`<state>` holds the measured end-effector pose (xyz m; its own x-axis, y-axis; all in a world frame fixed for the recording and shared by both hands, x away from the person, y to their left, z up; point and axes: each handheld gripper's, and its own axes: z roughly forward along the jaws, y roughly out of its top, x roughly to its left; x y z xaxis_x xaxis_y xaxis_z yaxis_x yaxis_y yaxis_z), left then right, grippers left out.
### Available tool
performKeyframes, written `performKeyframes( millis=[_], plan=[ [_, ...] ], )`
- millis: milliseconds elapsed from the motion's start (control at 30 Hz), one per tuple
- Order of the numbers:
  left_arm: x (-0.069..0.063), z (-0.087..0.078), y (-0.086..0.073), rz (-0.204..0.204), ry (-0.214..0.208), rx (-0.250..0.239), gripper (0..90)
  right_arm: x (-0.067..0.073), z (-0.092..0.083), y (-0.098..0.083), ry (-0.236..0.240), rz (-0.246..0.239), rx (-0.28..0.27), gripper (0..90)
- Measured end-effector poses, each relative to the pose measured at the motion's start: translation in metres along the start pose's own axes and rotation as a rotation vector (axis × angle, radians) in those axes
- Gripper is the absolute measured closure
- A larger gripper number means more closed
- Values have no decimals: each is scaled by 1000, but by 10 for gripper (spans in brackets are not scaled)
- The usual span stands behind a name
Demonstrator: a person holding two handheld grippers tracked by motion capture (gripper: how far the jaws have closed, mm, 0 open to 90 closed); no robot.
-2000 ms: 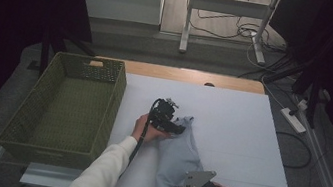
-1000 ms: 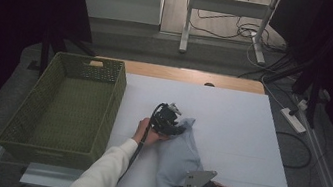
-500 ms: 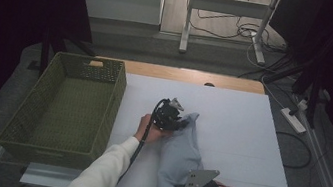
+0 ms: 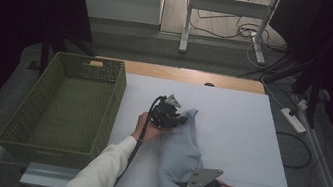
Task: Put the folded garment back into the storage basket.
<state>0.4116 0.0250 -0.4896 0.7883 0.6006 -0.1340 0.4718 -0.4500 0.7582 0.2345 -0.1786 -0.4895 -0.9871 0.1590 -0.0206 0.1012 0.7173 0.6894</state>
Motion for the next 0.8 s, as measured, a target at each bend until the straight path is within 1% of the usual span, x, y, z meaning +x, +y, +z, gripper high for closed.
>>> performKeyframes(
  millis=[500, 667, 800],
  plan=[
    [1, -11, 5, -3, 14, -31, 802, -2, -5, 0, -34, 4, -25, 763],
    [0, -15, 8, 4, 17, -43, 809, -2, -7, 1, -44, 4, -40, 763],
    [-1, -16, 9, 7, 21, -42, 810, -2, -8, 1, -48, 5, -45, 763]
  ],
)
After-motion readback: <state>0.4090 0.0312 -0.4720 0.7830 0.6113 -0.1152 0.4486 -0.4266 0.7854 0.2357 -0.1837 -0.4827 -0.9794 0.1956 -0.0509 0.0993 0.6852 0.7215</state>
